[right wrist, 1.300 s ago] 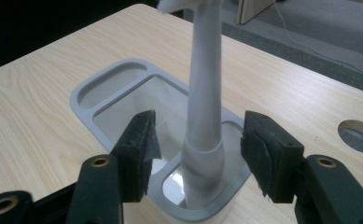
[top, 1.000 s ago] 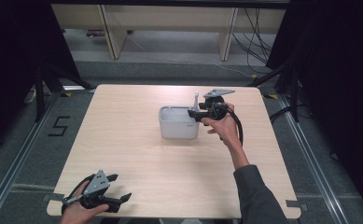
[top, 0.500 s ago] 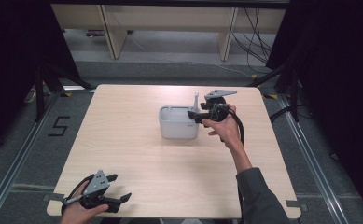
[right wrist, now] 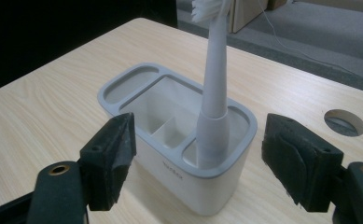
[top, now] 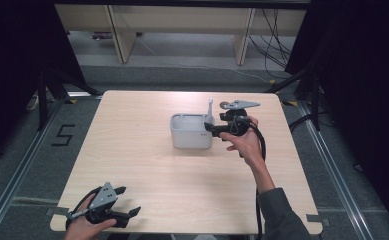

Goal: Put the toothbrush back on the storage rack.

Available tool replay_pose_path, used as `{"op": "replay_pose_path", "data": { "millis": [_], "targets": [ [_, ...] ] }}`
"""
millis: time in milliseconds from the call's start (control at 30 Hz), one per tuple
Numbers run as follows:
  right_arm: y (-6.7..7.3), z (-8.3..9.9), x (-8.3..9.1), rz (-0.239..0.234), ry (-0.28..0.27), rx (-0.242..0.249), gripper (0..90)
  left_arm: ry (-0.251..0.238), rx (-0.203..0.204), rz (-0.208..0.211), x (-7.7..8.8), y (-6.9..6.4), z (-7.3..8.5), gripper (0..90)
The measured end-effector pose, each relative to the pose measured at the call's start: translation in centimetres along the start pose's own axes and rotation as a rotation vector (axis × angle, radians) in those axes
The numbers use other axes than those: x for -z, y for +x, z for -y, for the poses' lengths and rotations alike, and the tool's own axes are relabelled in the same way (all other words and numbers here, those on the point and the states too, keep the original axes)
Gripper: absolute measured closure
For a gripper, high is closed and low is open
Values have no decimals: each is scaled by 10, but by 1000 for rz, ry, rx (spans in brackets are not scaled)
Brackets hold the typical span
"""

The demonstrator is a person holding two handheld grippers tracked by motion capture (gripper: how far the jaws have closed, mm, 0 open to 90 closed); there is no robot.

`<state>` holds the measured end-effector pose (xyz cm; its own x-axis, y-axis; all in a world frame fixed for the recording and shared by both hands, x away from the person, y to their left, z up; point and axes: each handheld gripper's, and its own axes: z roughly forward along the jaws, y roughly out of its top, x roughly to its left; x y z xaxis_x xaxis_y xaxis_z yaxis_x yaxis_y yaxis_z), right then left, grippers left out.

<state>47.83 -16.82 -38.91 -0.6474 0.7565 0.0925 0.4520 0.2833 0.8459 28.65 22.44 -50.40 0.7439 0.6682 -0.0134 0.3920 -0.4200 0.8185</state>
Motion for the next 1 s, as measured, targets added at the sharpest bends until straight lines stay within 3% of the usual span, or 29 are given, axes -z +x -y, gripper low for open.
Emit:
{"op": "replay_pose_path", "data": {
  "millis": [200, 233, 333, 433, 500, 567, 833, 933, 1000],
  "targets": [
    [6, 4, 7, 2, -10, -11, 246, 3, -7, -3, 0, 0, 0, 147],
    [6, 5, 7, -2, -17, 15, 240, 2, -7, -2, 0, 0, 0, 147],
    [11, 6, 11, 6, -11, -5, 227, 3, -7, -3, 0, 0, 0, 147],
    [13, 8, 14, 27, -17, 22, 196, 4, -7, -2, 0, 0, 0, 147],
    [15, 11, 14, 20, -19, -1, 195, 3, -7, -3, 0, 0, 0, 147],
    [16, 13, 15, 23, -30, 18, 195, 3, -7, -3, 0, 0, 0, 147],
    [22, 19, 17, 19, -8, 3, 195, -11, 5, -4, 0, -2, -1, 147],
    [24, 21, 18, 17, -9, 30, 194, -4, -6, -1, 1, -1, -1, 147],
    [26, 22, 18, 22, -11, 3, 193, -7, -4, 0, 1, -1, -1, 147]
  ]
}}
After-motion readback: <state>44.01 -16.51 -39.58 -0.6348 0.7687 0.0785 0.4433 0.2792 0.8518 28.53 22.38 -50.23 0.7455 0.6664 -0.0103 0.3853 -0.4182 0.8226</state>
